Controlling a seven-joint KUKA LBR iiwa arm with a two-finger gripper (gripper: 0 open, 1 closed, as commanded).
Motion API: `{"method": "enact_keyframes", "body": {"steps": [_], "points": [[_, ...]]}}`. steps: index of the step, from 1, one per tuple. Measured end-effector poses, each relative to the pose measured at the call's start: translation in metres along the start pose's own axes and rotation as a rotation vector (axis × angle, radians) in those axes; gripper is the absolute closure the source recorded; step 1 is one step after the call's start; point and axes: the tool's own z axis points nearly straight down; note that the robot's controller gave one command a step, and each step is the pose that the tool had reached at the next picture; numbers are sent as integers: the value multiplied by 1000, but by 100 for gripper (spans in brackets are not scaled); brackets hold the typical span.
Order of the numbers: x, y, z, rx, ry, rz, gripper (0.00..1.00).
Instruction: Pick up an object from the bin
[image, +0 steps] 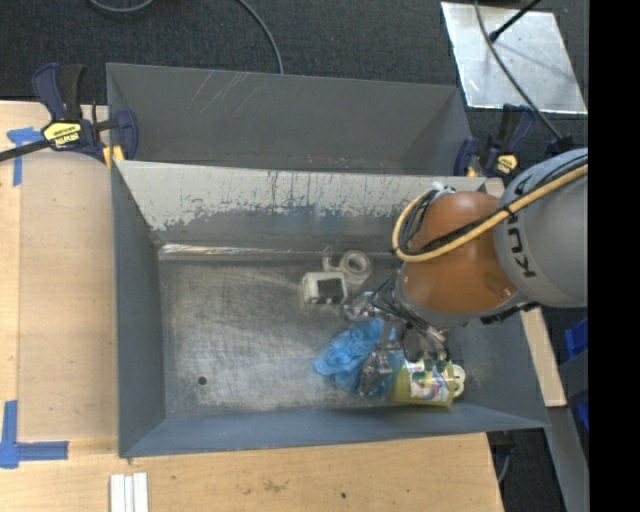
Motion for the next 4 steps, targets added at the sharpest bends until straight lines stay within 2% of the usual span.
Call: {"method": "enact_keyframes", "body": {"steps": [1,2,3,4], "points": [[3,-4,10,0,2,-1,0],[0,-10,-15,1,1,84,0],[2,-7,0,1,6,31,0],[-7,-17,11,-2,-2,32,100]]}}
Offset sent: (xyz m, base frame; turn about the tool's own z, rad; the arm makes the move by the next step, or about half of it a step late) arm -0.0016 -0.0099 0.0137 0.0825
